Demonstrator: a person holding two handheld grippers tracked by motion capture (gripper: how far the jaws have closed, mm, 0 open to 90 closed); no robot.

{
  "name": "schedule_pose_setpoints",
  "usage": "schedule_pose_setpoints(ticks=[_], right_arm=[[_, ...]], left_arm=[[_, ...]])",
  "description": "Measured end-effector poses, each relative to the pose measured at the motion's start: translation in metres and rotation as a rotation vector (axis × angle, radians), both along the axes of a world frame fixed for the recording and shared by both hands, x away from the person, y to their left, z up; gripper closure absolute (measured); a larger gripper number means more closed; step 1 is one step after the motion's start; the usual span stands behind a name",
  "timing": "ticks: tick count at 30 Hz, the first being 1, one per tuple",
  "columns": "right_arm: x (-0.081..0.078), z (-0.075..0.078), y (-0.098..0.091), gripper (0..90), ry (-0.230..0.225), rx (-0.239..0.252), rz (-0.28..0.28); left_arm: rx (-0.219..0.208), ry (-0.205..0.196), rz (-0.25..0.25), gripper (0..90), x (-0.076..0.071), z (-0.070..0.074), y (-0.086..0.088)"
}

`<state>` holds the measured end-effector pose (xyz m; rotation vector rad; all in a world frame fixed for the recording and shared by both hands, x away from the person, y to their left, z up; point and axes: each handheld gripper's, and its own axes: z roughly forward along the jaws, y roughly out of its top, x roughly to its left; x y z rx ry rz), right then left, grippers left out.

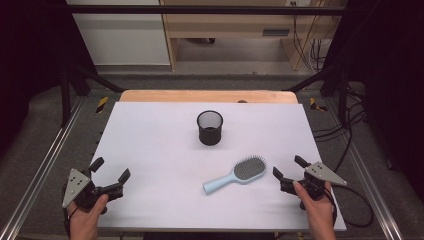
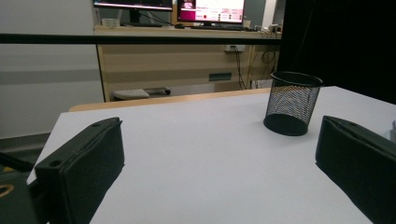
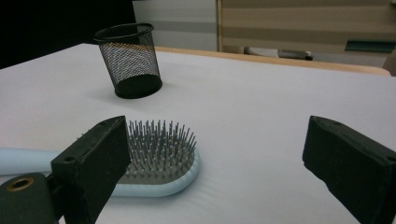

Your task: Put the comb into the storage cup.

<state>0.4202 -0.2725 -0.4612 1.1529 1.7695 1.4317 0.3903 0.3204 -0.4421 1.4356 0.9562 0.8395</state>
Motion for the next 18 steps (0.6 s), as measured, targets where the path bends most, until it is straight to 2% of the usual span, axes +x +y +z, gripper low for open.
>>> schedule_pose_setpoints(ticks=[3,4,5,10,11,14,17,18], right_arm=[[0.001,-0.001,0.002,7.4,0.037,-0.017,-0.020],[0.001,-0.001,0.002,7.4,0.037,-0.017,-0.020],[0.000,-0.002,0.003,7.9,0.044,-0.044,-0.031],[-0.001,-0.001,0.008,10.1,0.050,-0.051,-0.035],[-0.001,0.002,0.011,18.4,0.053,-0.071,-0.021],[-0.001,0.009,0.014,32.0,0.054,-0.128,-0.010],[0.001,0.020,0.016,45.5,0.036,-0.135,0.002],[0.001,0.020,0.016,45.5,0.036,-0.135,0.002]], left_arm=[[-0.012,0.011,0.015,1.3,0.002,-0.001,0.002],[-0.012,0.011,0.015,1.3,0.002,-0.001,0.002],[-0.023,0.014,0.025,1.3,0.002,-0.001,0.003],[-0.033,0.016,0.038,1.5,0.001,-0.001,0.007],[-0.041,0.018,0.041,1.6,0.001,-0.001,0.008],[-0.049,0.016,0.046,1.7,0.000,0.000,0.009],[-0.047,0.011,0.042,1.7,-0.001,0.000,0.008],[-0.047,0.011,0.042,1.6,-0.001,0.000,0.008]])
